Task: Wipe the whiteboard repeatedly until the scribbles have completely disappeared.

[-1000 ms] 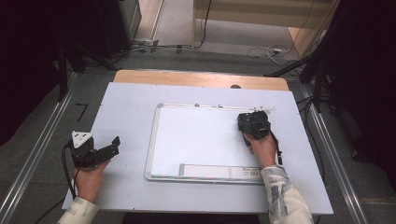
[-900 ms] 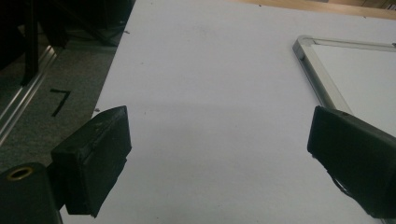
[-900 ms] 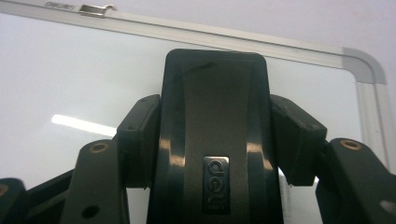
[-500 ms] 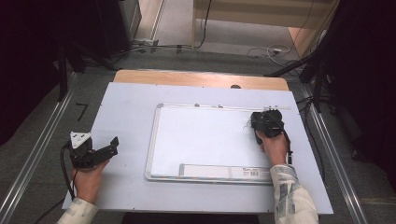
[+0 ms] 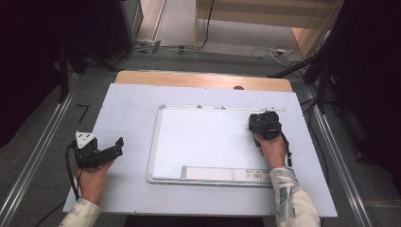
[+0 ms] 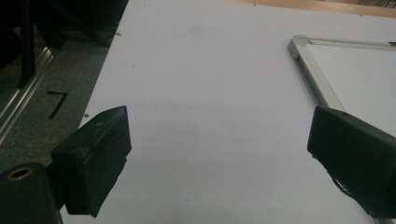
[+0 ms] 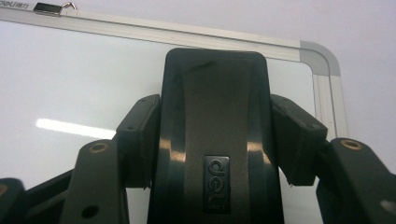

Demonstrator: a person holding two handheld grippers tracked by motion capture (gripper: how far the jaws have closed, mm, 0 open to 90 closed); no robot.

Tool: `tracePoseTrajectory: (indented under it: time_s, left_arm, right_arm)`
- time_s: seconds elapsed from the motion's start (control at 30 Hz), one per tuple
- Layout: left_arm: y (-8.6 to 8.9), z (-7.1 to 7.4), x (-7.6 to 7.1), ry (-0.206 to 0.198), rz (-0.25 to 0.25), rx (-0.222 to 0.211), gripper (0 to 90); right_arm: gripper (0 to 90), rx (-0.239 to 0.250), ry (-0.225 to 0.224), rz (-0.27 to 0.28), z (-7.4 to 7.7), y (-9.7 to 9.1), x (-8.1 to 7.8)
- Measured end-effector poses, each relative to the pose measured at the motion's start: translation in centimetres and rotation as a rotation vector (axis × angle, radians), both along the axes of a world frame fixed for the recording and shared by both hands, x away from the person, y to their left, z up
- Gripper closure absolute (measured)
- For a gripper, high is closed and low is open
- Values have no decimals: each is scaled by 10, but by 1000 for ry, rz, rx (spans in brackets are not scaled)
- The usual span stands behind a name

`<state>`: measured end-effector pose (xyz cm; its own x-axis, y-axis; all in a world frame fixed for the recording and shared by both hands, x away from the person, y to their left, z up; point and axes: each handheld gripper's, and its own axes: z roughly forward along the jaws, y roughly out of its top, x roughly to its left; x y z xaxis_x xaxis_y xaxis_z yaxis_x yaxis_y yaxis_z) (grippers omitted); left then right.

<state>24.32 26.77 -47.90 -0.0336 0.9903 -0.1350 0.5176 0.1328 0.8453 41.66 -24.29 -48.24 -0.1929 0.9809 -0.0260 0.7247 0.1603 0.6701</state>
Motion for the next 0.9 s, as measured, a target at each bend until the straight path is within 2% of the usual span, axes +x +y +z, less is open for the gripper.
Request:
tracePoseTrajectory:
  time_s: [0.17,0.27,0.4,0.6,0.9]
  left_arm:
    - [4,-1,-1,0,8,-8,68]
    - [4,0,-2,-1,8,-4,69]
    - [4,1,-3,-3,8,-5,69]
    - [4,0,-2,1,10,-3,69]
    - [2,1,-2,-5,10,-4,69]
  right_arm:
    - [342,11,15,-9,0,-2,-1]
    - [369,24,17,-5,1,-4,-2]
    - [376,14,18,-20,2,-8,-2]
    - [376,1,56,-61,4,-20,-2]
    - [376,-18,65,-7,4,-3,-7]
